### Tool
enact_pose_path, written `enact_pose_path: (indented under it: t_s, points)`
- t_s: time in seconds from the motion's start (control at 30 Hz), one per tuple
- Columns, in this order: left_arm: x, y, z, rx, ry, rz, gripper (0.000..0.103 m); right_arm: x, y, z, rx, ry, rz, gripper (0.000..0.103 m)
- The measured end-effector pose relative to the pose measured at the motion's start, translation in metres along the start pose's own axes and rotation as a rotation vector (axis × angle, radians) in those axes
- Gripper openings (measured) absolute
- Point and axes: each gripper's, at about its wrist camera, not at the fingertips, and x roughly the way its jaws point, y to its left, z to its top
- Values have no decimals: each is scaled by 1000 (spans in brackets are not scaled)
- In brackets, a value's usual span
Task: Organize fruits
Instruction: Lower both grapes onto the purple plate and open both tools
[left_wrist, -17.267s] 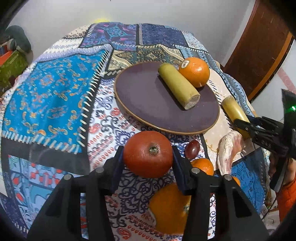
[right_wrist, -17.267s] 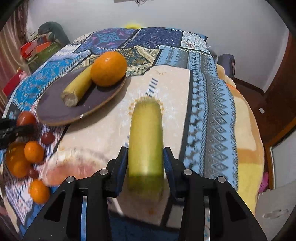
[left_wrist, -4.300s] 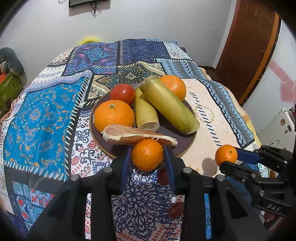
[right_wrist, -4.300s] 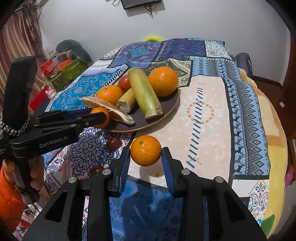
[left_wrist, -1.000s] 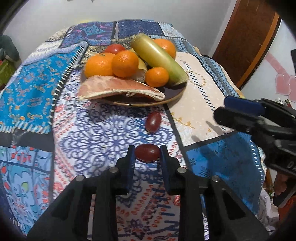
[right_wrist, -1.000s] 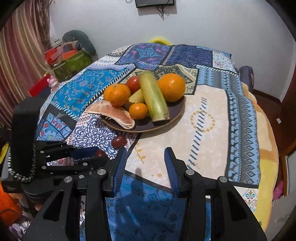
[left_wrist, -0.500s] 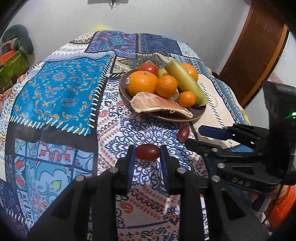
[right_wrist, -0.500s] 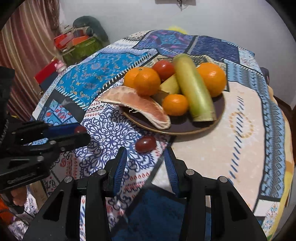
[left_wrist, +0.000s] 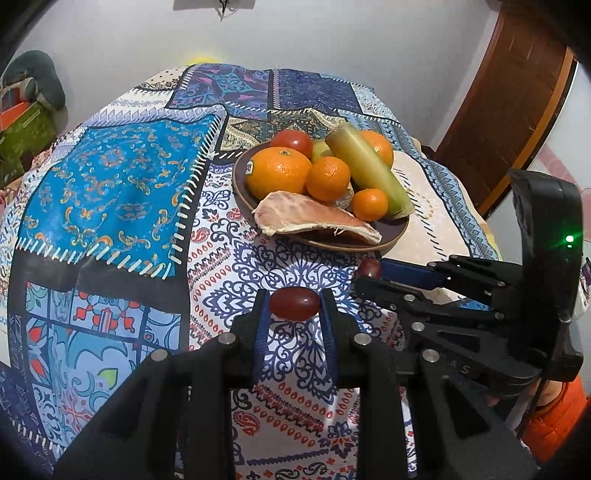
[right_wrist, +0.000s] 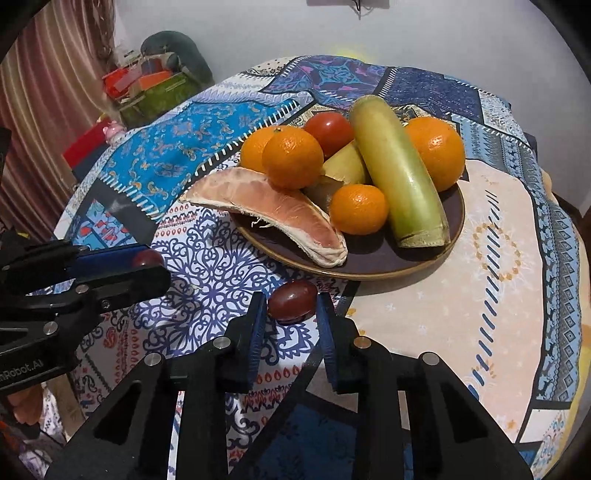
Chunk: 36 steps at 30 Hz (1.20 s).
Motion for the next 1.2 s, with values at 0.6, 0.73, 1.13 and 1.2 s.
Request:
enact_pose_path:
  t_s: [0.6,0.73,1.13,1.2]
  points:
    - [11,-40,42,57,-50,-21,26,-38,-40,11,80,-122,-19,26]
    - [25,-45,51,68,-41,-22,26,-34,-44,12,86,-121,-9,26]
    - [46,-46,58,44,-21,-42,26,-17,-45,12,94,-98,24,26]
    - [46,-46,57,46,-18,-46,27,-18,-48,11,100,-101,22,26]
